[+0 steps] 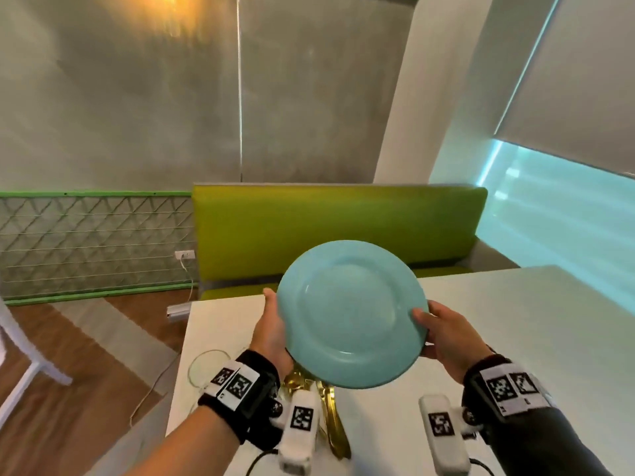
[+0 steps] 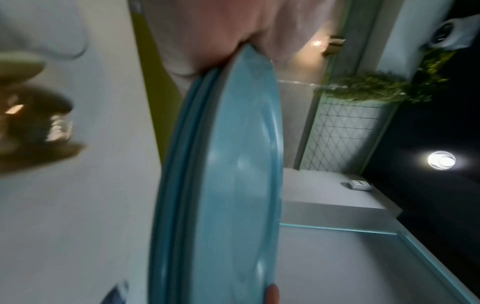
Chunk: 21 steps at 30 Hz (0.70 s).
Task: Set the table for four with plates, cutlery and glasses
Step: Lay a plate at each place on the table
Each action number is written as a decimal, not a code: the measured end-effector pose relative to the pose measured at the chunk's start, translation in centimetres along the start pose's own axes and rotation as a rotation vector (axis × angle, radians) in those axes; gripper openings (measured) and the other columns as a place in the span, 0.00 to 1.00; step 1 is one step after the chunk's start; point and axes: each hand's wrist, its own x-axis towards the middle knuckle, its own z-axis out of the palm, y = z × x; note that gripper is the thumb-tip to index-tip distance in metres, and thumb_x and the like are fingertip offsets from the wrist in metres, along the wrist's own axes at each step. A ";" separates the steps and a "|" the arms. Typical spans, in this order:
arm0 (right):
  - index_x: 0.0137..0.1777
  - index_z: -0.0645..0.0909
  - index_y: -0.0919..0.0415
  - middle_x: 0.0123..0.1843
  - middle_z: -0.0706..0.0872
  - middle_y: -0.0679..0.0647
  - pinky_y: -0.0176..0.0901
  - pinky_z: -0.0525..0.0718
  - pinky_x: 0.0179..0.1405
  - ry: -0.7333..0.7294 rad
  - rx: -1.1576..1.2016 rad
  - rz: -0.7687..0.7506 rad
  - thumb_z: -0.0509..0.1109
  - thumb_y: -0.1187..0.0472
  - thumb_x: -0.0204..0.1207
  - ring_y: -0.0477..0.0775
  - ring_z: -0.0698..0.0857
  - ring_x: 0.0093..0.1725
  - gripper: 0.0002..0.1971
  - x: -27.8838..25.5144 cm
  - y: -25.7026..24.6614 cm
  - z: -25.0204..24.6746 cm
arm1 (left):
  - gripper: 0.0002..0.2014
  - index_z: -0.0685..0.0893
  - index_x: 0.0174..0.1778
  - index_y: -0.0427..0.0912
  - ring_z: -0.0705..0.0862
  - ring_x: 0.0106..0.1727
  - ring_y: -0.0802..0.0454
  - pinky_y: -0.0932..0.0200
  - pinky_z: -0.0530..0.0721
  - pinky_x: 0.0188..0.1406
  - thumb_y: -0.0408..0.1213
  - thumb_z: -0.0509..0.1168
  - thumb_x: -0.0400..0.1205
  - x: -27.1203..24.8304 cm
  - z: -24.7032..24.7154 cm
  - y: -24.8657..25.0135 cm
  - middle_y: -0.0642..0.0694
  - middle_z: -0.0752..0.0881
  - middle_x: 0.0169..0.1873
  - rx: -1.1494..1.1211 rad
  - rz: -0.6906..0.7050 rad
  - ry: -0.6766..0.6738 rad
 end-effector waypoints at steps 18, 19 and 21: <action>0.43 0.77 0.62 0.40 0.83 0.59 0.43 0.80 0.32 0.354 0.016 0.014 0.68 0.69 0.76 0.54 0.81 0.34 0.04 -2.3 5.0 -14.1 | 0.31 0.80 0.65 0.50 0.88 0.53 0.39 0.46 0.87 0.45 0.67 0.47 0.79 1.0 8.7 -12.1 0.41 0.92 0.49 0.100 -0.063 -0.001; 0.42 0.77 0.62 0.38 0.82 0.58 0.41 0.78 0.30 0.348 0.030 0.018 0.66 0.68 0.78 0.53 0.79 0.33 0.03 -1.6 5.0 -15.4 | 0.32 0.79 0.67 0.50 0.88 0.54 0.39 0.45 0.87 0.47 0.67 0.47 0.79 1.6 9.7 -12.6 0.40 0.91 0.52 0.109 -0.064 -0.003; 0.40 0.76 0.60 0.36 0.81 0.55 0.38 0.74 0.27 0.363 0.048 0.018 0.63 0.64 0.80 0.52 0.77 0.32 0.07 -0.4 5.0 -18.0 | 0.31 0.78 0.67 0.50 0.88 0.54 0.40 0.45 0.86 0.49 0.66 0.46 0.79 2.9 11.9 -13.7 0.40 0.90 0.52 0.112 -0.064 0.002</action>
